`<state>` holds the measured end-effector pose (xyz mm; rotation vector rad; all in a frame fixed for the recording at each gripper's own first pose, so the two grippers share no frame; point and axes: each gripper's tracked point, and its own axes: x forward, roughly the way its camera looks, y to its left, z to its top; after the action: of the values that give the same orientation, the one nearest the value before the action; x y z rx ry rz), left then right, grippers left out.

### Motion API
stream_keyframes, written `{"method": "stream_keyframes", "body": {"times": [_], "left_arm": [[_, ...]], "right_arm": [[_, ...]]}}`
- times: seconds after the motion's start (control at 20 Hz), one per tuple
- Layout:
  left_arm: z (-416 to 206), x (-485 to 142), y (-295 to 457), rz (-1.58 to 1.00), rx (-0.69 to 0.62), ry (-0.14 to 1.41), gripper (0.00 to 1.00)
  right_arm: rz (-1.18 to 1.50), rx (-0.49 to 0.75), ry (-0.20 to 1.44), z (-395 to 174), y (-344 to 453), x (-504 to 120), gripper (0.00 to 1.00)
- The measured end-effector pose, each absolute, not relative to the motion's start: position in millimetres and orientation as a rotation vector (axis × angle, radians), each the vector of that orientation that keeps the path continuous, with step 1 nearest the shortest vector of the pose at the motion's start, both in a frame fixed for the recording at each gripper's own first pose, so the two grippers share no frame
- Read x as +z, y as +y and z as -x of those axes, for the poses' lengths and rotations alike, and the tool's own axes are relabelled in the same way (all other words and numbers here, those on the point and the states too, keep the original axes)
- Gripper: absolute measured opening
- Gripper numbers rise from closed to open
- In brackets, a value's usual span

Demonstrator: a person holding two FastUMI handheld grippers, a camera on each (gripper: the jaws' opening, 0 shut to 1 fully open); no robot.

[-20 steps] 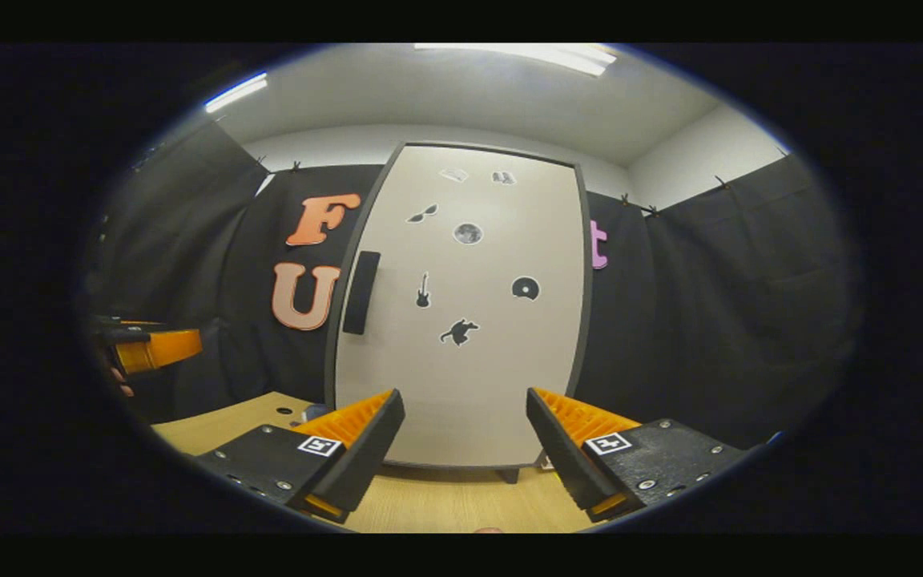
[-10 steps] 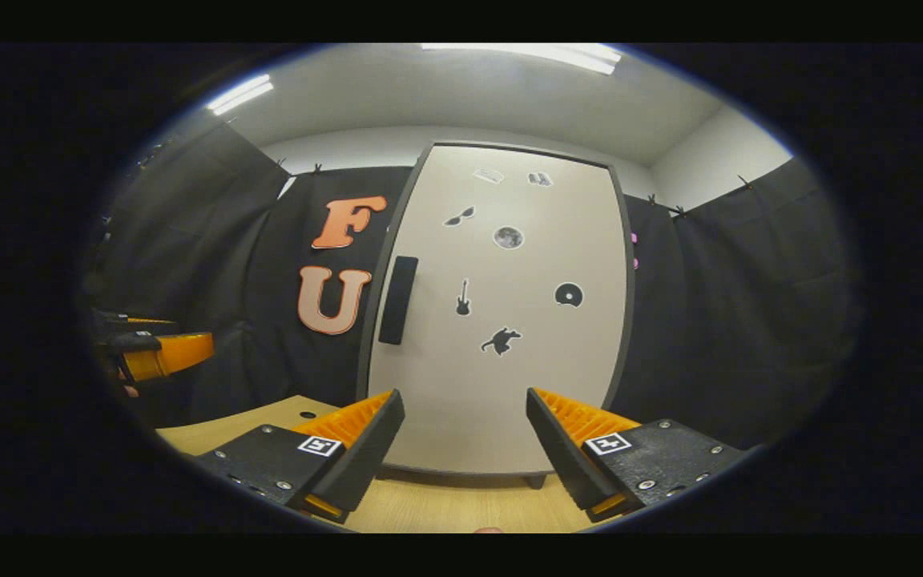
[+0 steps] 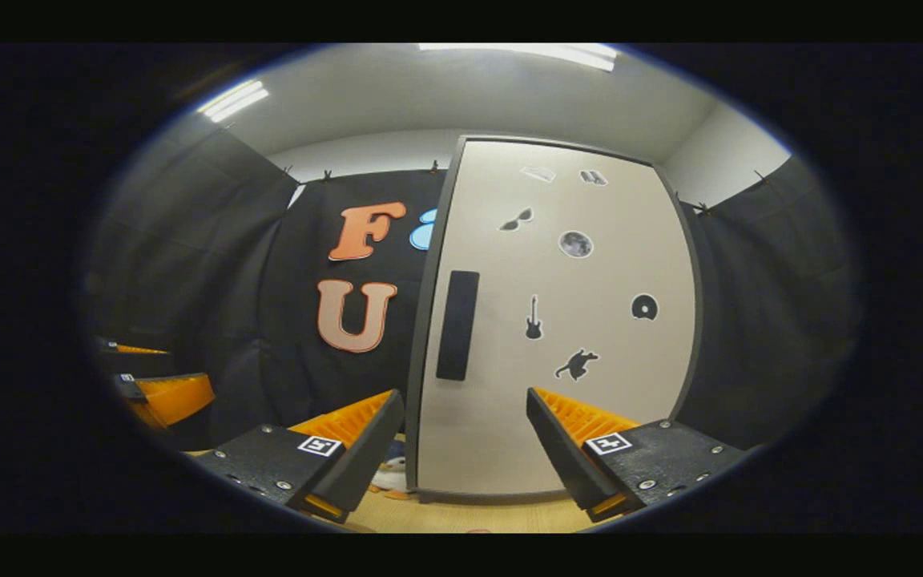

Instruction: Open the cabinet door with the right hand, grasp the bottle in the cabinet with the left hand and place it on the coaster, then close the cabinet door with the right hand.

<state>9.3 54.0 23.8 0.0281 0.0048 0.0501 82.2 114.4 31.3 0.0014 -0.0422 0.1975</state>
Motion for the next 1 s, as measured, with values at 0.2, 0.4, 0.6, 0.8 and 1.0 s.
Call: {"method": "stream_keyframes", "body": {"times": [0.2,0.4,0.6,0.8,1.0], "left_arm": [[-18.6,18.9,69.1,-0.028,0.038,0.015,0.95],[-29.2,17.4,79.0,-0.030,0.013,0.009,0.94],[-38.7,15.9,85.1,-0.015,-0.006,0.003,0.94],[-47.2,11.4,88.2,0.001,-0.017,0.015,0.94],[-51.0,6.1,90.4,0.016,-0.028,0.025,0.95]], "right_arm": [[-0.037,0.177,-0.031,-115.2,130.5,33.3,0.95],[-0.090,0.118,-0.006,-155.1,129.6,31.8,0.95],[-0.136,0.096,0.032,-185.4,129.2,28.9,0.90],[-0.171,0.095,0.048,-197.0,132.3,32.6,0.78],[-0.154,0.098,0.028,-202.6,139.6,42.6,0.52]]}}
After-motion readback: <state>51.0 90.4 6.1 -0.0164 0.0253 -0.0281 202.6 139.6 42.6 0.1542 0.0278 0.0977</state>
